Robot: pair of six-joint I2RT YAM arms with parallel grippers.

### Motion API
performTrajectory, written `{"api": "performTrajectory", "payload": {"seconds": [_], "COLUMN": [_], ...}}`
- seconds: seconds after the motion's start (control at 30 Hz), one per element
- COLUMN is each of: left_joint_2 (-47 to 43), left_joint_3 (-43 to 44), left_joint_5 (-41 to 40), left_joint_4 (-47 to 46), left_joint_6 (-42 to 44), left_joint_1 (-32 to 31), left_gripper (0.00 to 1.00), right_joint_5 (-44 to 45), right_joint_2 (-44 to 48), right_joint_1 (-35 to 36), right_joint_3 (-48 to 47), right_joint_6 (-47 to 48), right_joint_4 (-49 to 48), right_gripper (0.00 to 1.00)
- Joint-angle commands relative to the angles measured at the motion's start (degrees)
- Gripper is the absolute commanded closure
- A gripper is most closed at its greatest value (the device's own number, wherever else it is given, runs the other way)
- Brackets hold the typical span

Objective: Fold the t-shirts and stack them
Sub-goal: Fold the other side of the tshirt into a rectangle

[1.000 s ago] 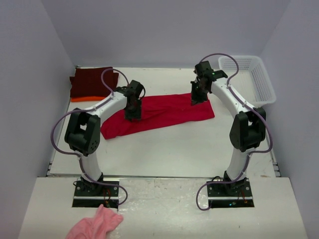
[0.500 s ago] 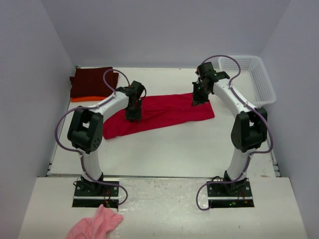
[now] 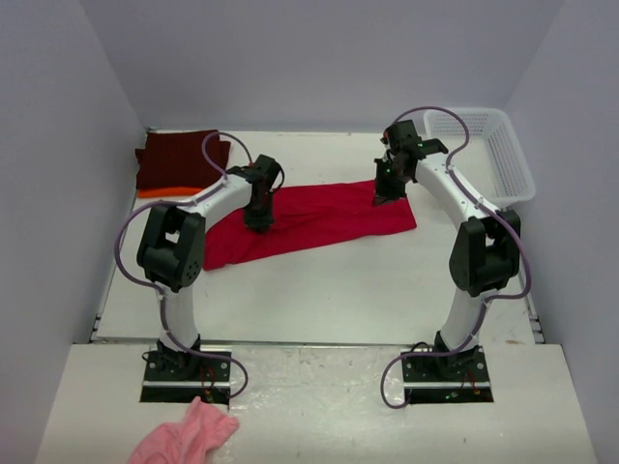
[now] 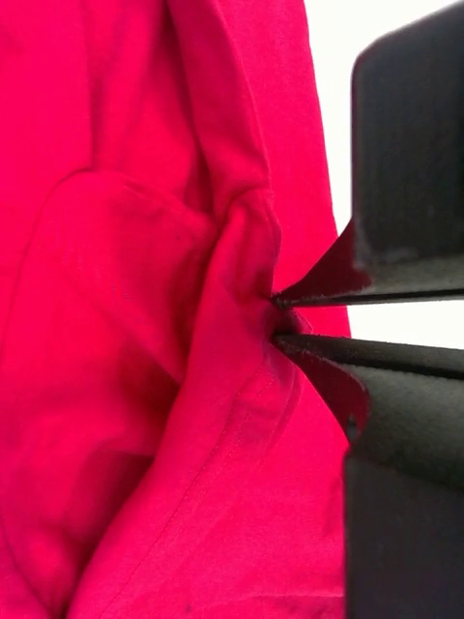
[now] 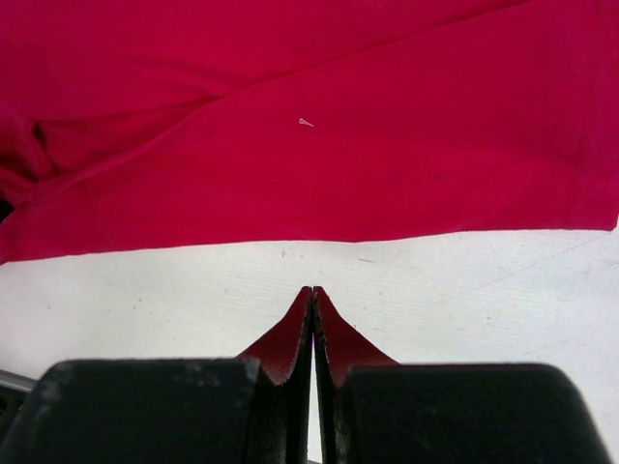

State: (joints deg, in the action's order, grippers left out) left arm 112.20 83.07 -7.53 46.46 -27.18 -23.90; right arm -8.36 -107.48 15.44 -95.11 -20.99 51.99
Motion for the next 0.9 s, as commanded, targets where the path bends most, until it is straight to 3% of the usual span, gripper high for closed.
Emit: {"api": "performTrajectory", "payload": {"seconds": [0.0, 0.13, 0.37, 0.77, 0.8, 0.87], "left_joint_2": [-0.3, -1.8, -4.0, 9.2, 10.0, 11.8], "left_joint_3": [3.2, 4.7, 8.5, 25.9, 26.7, 27.8], "left_joint_5": [-1.6, -2.0, -1.8, -2.8, -2.7, -2.5], "left_joint_4": [-1.5, -0.1, 1.4, 5.6, 6.1, 6.3], "left_joint_6": [1.4, 1.9, 3.0, 6.0, 6.0, 6.0], "left_joint_1": [0.4, 0.3, 0.3, 1.4, 1.8, 2.3], "left_gripper": [0.85, 0.93, 0.98, 1.0, 0.9, 0.82], "right_joint_5": [-1.1, -1.4, -2.1, 0.1, 0.2, -0.1], "right_joint_2": [3.1, 3.0, 2.5, 3.4, 3.5, 3.3], "right_joint_1": [-0.2, -0.1, -0.1, -0.3, -0.2, -0.2], "right_joint_3": [0.8, 1.4, 1.0, 1.5, 1.5, 1.3], "right_joint_6": [0.7, 0.5, -0.1, 0.7, 0.8, 0.8], "right_joint_4": [-1.0, -1.5, -1.7, -0.7, -0.7, -0.6], "right_gripper": [1.0, 1.0, 1.0, 1.0, 1.0, 1.0]}}
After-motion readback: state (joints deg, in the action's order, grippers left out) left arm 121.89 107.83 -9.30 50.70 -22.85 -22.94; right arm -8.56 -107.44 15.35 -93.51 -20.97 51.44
